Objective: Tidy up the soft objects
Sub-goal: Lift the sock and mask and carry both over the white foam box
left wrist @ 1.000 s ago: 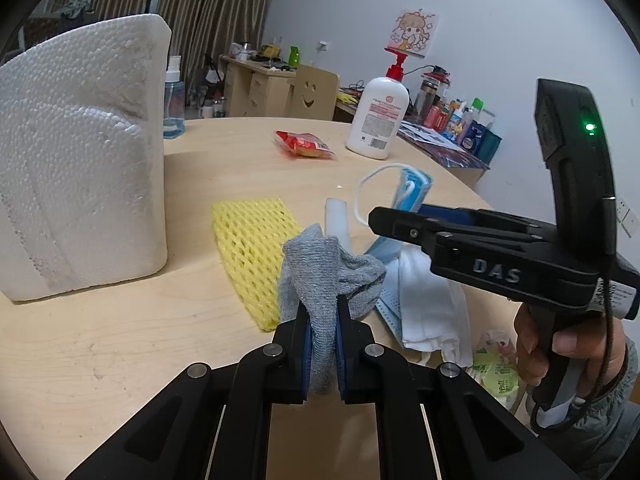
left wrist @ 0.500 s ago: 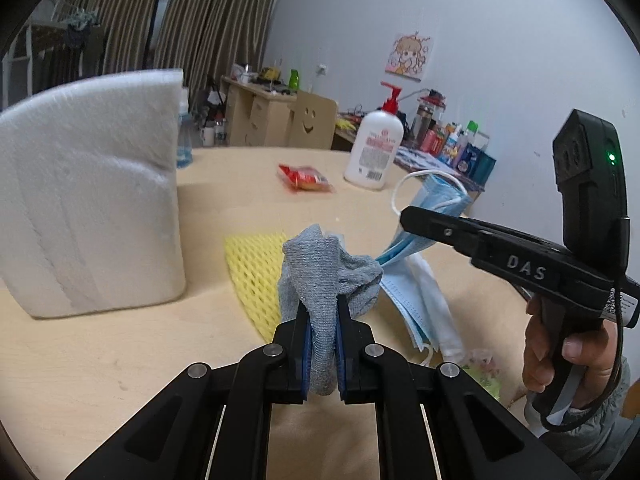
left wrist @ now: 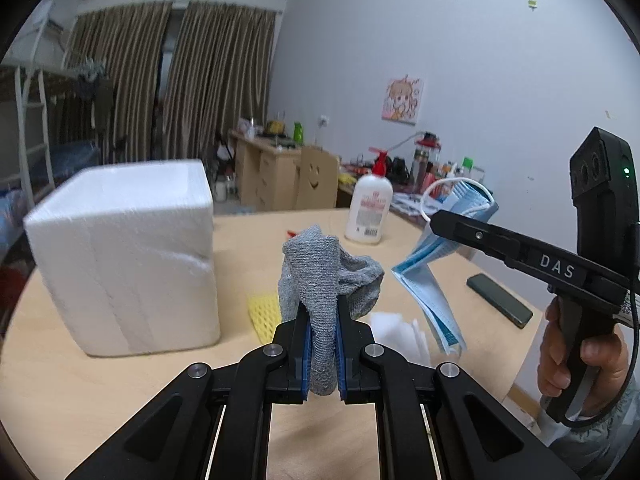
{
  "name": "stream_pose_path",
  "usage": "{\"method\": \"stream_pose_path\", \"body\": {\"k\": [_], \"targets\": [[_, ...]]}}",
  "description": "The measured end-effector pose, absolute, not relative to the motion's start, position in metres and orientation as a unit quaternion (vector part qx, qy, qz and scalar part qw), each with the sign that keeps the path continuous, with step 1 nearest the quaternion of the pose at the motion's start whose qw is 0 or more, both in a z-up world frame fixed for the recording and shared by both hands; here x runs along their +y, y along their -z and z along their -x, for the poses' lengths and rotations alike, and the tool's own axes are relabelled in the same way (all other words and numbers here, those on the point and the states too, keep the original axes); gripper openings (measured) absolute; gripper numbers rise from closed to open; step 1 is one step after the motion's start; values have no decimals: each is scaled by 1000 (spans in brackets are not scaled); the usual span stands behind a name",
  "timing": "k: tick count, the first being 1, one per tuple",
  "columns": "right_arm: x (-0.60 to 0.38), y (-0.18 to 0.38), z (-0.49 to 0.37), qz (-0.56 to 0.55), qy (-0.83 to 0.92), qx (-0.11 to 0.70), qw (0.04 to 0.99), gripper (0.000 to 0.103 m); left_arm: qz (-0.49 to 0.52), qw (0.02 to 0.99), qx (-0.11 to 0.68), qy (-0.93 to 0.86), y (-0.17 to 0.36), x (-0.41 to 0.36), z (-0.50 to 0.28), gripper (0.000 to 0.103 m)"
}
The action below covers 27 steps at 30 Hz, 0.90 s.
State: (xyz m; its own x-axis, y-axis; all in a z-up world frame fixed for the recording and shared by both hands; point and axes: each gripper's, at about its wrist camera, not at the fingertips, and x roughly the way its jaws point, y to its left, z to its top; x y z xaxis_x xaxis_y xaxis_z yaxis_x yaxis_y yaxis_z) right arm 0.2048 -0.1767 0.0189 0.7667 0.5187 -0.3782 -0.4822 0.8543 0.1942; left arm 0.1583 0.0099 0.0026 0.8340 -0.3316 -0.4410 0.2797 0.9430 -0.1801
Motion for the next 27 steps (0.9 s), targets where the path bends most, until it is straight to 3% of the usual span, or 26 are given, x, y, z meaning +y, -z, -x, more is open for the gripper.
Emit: {"method": "stream_pose_path", "body": {"k": [27], "targets": [[-179,-42,-96,-25,-312,102,944,18,-4,991,113,68,-55,11,-21,10]]}}
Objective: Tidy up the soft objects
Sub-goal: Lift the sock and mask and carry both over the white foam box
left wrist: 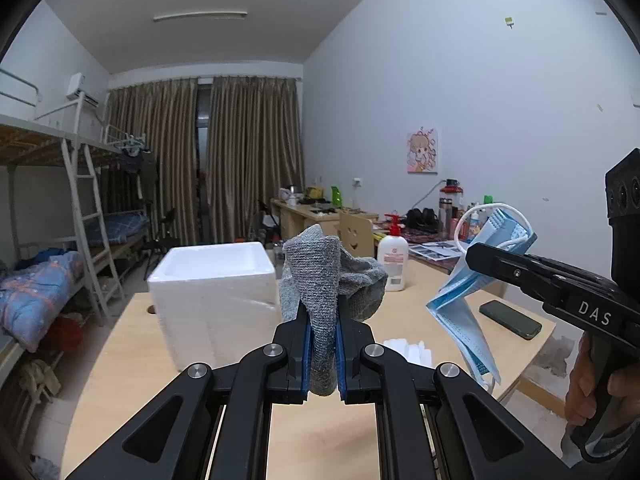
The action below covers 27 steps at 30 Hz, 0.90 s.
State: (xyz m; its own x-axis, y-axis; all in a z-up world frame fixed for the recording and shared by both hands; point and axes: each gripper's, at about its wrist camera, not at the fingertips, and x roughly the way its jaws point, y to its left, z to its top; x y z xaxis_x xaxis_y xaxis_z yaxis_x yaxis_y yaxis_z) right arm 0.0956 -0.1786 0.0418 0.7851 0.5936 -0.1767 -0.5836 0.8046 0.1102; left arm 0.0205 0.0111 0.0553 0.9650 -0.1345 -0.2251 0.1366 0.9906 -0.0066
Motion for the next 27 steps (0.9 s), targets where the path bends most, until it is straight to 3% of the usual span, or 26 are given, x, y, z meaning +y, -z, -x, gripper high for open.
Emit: {"method": "stream_pose_path", "body": {"k": [27], "targets": [[-105,-39,-95,0,-398,102,912,18,-1,994,102,-44,-62,64,21,10]]}}
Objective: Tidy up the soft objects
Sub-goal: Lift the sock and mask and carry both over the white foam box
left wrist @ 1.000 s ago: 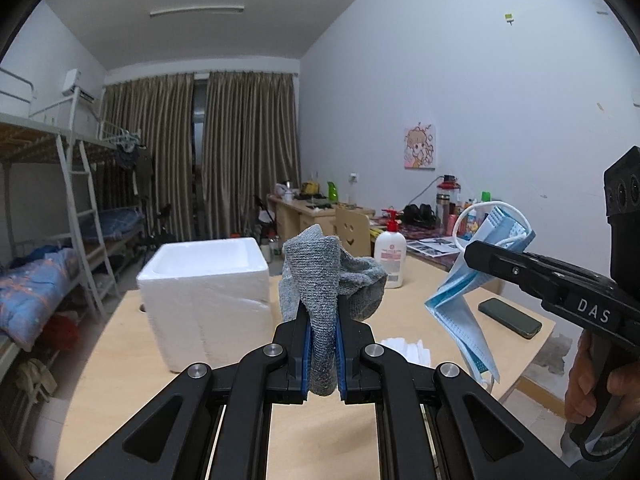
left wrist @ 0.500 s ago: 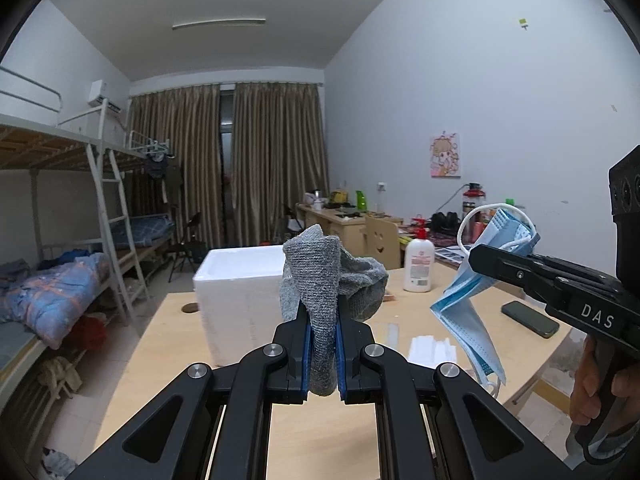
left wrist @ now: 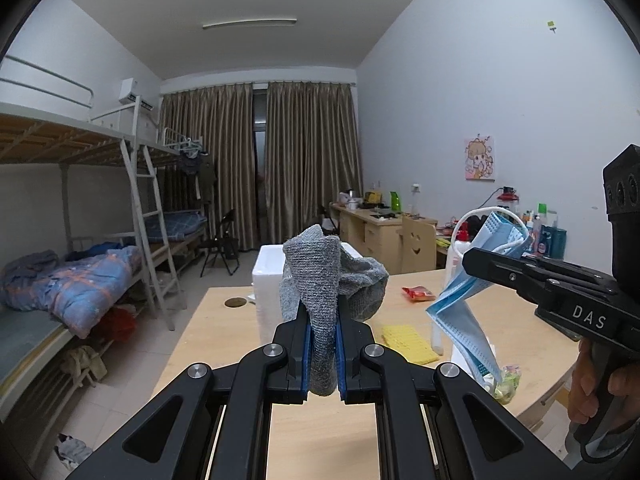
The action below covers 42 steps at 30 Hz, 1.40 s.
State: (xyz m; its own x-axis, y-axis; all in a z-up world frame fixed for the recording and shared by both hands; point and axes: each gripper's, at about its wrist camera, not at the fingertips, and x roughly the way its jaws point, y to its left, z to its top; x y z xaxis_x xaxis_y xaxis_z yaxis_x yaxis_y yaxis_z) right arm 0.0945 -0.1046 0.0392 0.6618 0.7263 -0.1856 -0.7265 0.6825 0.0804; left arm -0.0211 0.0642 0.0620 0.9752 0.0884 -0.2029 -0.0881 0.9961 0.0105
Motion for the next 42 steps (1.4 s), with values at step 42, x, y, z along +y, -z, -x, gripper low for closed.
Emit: {"method": "stream_pose_path", "body": {"k": [42], "targets": [[-58,-74,-192,8,-408,135,903,17,19,991,130,-35,-99,112,-110,10]]}}
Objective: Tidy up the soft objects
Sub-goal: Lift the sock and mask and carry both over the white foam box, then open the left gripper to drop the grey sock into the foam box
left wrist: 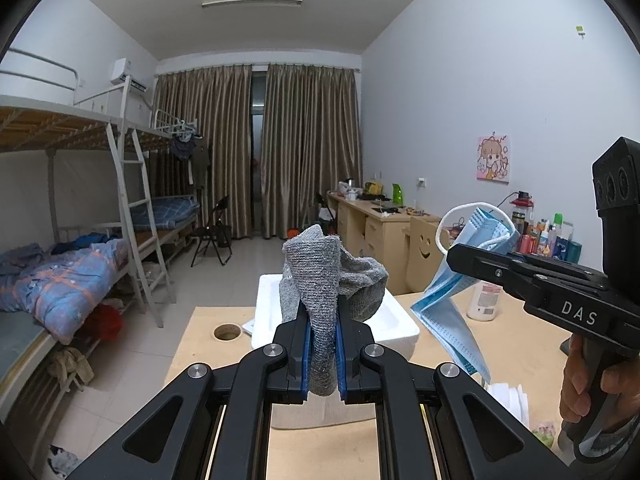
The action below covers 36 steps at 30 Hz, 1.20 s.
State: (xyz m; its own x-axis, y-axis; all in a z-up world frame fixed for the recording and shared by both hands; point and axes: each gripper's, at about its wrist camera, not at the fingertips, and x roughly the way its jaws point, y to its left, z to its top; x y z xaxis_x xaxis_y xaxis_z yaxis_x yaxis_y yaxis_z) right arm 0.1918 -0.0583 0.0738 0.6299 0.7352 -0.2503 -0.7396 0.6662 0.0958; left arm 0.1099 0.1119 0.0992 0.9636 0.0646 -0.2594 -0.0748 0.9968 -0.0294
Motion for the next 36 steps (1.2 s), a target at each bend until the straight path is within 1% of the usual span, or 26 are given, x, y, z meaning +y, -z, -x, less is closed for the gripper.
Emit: {"method": "stream_pose_path", "body": {"k": [11,22,36], "targets": [[-50,-76,-216,0,-409,145,901,17,24,989,143,-26,-100,125,-150,10],[-42,-77,-239,-5,-407,155,900,18,33,985,172,-4,-96,134,-200,10],[-34,-77,-255,-4,-401,173,900,18,46,975,217,6,-73,140,-247,10]]}}
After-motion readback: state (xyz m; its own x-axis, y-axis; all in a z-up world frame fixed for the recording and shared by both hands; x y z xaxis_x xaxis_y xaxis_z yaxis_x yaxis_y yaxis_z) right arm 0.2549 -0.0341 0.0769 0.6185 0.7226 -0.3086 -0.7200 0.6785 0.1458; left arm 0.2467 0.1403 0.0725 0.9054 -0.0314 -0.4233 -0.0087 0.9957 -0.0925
